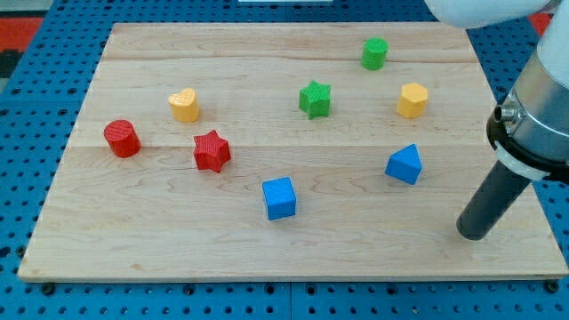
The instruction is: Place your arm parallel to the blue triangle
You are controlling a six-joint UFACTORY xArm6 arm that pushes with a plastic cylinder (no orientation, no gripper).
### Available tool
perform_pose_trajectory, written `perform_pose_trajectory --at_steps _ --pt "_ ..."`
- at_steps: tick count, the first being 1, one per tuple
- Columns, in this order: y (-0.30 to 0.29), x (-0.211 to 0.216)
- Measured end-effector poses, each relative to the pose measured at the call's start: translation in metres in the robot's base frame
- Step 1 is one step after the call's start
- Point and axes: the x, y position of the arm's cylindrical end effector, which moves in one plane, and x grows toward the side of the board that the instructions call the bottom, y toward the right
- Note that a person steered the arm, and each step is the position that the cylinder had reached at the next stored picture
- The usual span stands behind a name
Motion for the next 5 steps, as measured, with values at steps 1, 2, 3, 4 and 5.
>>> perform_pose_trajectory --at_steps 1,2,3,4,5 --pt "-0.002 -0.002" --pt "-0.007 -0.019" --pt "-0.008 -0.028" --pt "-0.008 -0.028" --pt "-0.006 -0.028"
